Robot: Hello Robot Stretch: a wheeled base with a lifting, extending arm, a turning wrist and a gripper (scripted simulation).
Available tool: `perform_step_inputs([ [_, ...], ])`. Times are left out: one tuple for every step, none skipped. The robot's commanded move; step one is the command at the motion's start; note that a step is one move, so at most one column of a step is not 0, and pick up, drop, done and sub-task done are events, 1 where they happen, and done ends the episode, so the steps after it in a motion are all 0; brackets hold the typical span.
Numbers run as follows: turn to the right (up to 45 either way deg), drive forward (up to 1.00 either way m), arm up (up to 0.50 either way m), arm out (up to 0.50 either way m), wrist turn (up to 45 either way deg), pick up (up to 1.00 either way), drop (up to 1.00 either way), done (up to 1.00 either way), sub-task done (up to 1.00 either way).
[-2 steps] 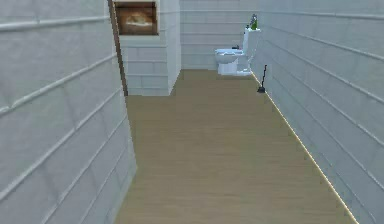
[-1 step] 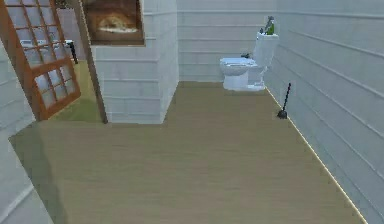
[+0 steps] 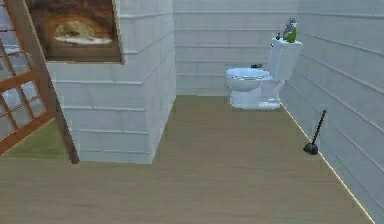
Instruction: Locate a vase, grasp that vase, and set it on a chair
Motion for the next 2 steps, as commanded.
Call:
perform_step_inputs([
  [-39.0, 0.0, 0.0, 0.0, 0.0, 0.0, 0.0, 0.0, 0.0],
  [0.0, 0.45, 0.0, 0.0, 0.0, 0.0, 0.0, 0.0, 0.0],
])
